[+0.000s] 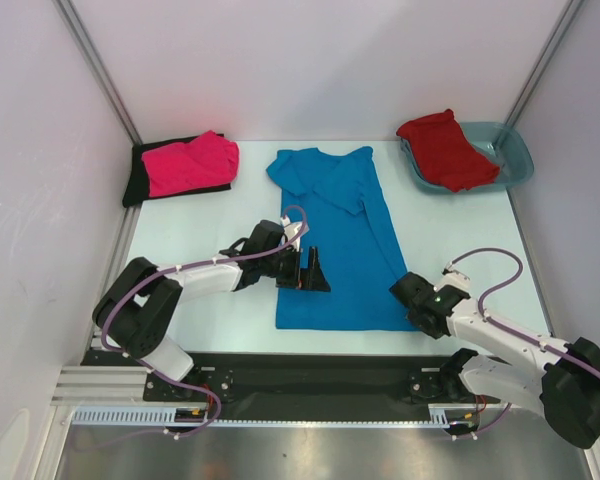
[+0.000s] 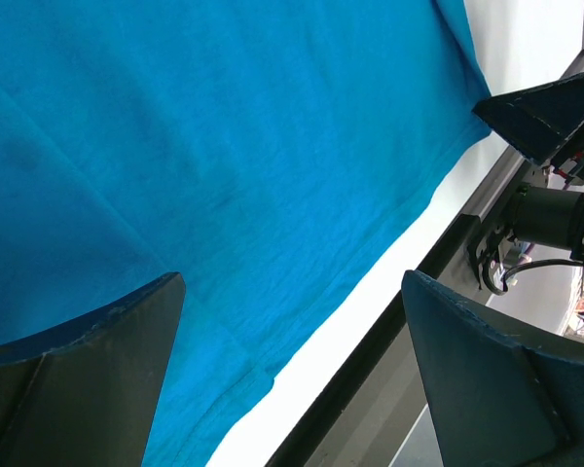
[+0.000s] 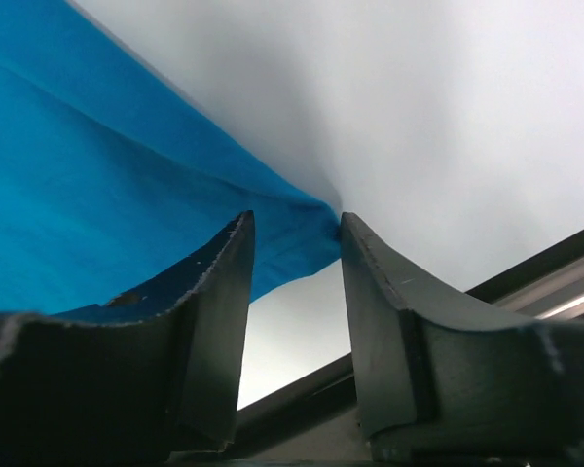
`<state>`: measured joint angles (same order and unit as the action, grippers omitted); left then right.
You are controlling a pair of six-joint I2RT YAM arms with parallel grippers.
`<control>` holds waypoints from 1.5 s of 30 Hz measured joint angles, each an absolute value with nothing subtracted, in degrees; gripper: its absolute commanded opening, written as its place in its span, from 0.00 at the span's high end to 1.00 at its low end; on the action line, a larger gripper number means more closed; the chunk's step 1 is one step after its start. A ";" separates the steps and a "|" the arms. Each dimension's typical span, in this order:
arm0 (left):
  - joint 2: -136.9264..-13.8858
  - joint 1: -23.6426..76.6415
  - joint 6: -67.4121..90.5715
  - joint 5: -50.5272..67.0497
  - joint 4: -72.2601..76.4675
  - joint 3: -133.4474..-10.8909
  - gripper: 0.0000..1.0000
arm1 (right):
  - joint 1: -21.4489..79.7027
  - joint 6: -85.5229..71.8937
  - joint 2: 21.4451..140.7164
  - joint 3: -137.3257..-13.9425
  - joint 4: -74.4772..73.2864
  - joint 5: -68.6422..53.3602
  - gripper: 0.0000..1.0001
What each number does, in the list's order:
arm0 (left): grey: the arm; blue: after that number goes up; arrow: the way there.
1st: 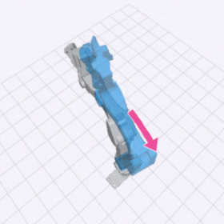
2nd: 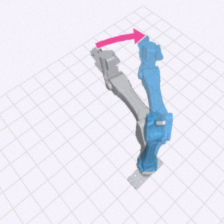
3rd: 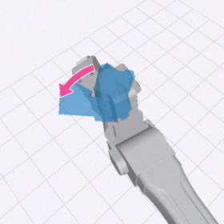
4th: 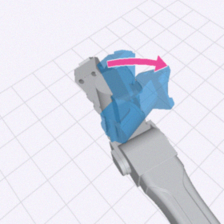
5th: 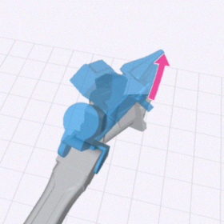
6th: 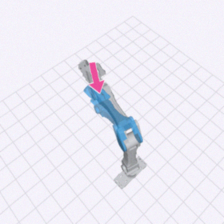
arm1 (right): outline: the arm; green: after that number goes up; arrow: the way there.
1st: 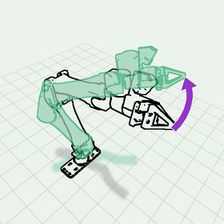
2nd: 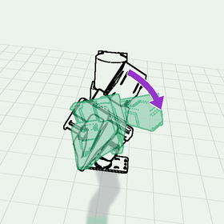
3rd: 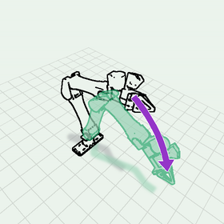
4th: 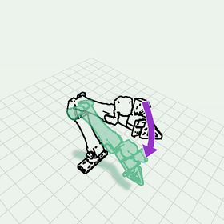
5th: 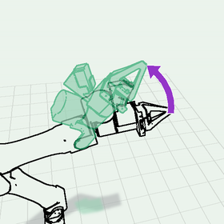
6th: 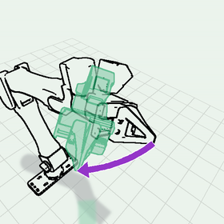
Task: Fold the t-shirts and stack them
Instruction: Fold the tshirt
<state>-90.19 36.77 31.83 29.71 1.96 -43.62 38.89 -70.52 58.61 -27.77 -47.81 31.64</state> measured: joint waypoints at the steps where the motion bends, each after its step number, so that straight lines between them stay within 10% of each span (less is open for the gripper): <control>1: -90.21 36.77 31.83 29.71 1.93 -43.62 0.00 | 38.87 -70.52 58.61 -27.44 -47.66 31.64 0.55; 11: -90.35 36.77 31.81 29.74 1.50 -43.64 0.00 | 38.76 -71.26 58.26 -27.20 -48.34 31.64 0.54; 24: -90.80 36.77 31.40 30.15 0.78 -43.64 0.00 | 39.29 -70.89 57.10 -27.24 -48.49 31.05 1.00; 45: -91.61 36.77 31.44 30.33 1.63 -43.72 0.00 | 58.63 -68.84 66.54 -38.09 -54.19 28.60 1.00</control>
<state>-91.61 36.77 31.44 30.33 1.63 -43.72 58.63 -68.84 66.54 -38.09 -54.19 28.60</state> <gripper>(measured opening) 0.996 0.015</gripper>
